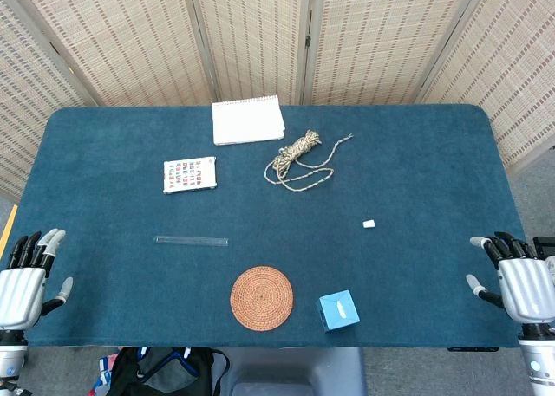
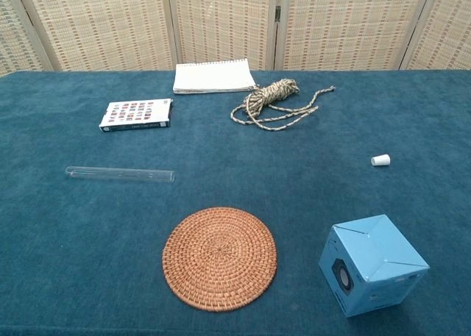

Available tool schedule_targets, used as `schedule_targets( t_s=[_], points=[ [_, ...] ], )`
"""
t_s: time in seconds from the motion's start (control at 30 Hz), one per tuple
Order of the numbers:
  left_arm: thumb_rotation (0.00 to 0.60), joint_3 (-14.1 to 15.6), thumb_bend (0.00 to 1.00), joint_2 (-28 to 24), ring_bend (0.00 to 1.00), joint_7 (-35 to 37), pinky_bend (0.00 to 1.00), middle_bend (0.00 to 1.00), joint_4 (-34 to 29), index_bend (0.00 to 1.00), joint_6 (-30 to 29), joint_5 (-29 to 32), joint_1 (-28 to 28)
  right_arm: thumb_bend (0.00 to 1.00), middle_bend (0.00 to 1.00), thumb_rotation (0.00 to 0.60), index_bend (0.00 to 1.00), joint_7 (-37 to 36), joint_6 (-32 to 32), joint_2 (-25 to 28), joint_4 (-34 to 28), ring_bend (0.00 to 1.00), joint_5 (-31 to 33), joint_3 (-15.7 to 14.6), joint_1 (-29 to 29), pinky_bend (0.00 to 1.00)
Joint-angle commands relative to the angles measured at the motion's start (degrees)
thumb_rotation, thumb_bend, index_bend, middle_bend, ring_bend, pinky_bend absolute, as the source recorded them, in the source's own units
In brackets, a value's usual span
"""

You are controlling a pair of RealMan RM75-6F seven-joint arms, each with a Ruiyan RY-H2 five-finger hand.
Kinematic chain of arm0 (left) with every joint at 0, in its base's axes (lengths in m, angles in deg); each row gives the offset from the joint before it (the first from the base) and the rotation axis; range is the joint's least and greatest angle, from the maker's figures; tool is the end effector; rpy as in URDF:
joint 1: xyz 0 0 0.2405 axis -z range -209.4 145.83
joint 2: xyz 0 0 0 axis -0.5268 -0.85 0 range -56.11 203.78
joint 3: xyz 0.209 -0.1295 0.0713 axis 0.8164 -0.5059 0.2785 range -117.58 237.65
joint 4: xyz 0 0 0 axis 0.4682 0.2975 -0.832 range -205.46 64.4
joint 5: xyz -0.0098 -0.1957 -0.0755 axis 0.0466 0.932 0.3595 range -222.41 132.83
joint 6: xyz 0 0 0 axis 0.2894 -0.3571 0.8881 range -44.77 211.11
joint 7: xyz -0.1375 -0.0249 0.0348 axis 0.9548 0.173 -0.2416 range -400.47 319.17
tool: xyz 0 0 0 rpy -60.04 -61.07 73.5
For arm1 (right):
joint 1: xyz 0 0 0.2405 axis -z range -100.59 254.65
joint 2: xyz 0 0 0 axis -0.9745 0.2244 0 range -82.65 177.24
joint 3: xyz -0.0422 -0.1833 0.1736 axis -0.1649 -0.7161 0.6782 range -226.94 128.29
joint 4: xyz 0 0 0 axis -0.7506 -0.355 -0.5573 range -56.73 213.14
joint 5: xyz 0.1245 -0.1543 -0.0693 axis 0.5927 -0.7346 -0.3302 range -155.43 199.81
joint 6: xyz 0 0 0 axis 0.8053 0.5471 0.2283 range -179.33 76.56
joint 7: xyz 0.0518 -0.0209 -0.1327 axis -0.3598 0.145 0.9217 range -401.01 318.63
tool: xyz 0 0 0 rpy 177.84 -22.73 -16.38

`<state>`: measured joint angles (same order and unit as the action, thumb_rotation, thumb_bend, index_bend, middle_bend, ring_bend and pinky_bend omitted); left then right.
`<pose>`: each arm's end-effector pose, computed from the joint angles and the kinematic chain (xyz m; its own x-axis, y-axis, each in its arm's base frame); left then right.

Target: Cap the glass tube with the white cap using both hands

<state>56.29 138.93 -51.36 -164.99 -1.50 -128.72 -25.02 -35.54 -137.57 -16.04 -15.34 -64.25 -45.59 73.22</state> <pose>-0.2996 0.1936 0.1532 0.5097 -0.0146 0.8602 0.8602 -0.0078 -0.5099 -0.3076 -0.1783 0.1657 0.4770 0.0248 0.8786 -0.8788 -0.0009 0.4772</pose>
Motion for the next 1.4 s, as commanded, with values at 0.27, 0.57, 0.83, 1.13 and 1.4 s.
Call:
schedule_targets(
  t_s=[0.27,0.57,0.83,1.13,1.4],
  points=[
    [0.600,0.14,0.36,-0.15,0.02,0.29,0.00,0.00,-0.10,0.01,-0.07,-0.37,0.05,0.23,0.33,0.600,0.27,-0.25,-0.19,0.09,0.01,0.19,-0.39,0.02,-0.05,0.24],
    [0.600,-0.96,0.36,-0.29,0.07,1.50,0.00,0.00,-0.51,0.04,-0.35,-0.99,0.99,0.23,0.33,0.600,0.27,-0.25,-1.41,0.27,-0.04,0.21,-1.25,0.37,0.04,0.24],
    [0.600,-4.04,0.36,-0.68,0.17,3.57,0.03,0.06,-2.17,0.09,3.55,-1.78,6.09,0.23,0.33,0.600,0.27,0.27,-1.23,0.86,-0.65,0.21,-1.68,0.93,-0.65,0.24],
    [0.600,-7.59,0.36,0.76,0.36,-3.57,0.26,0.24,-4.06,0.15,15.26,1.58,16.06,0.23,0.34,0.600,0.27,0.26,-0.14,1.33,-0.88,0.21,-1.89,1.85,-2.18,0.24],
    [0.600,-8.88,0.36,4.33,0.58,-15.06,0.71,0.51,-4.26,0.21,25.52,9.26,24.34,0.23,0.36,0.600,0.27,-0.45,0.07,1.75,-0.62,0.24,-2.65,2.20,-3.10,0.27]
  ],
)
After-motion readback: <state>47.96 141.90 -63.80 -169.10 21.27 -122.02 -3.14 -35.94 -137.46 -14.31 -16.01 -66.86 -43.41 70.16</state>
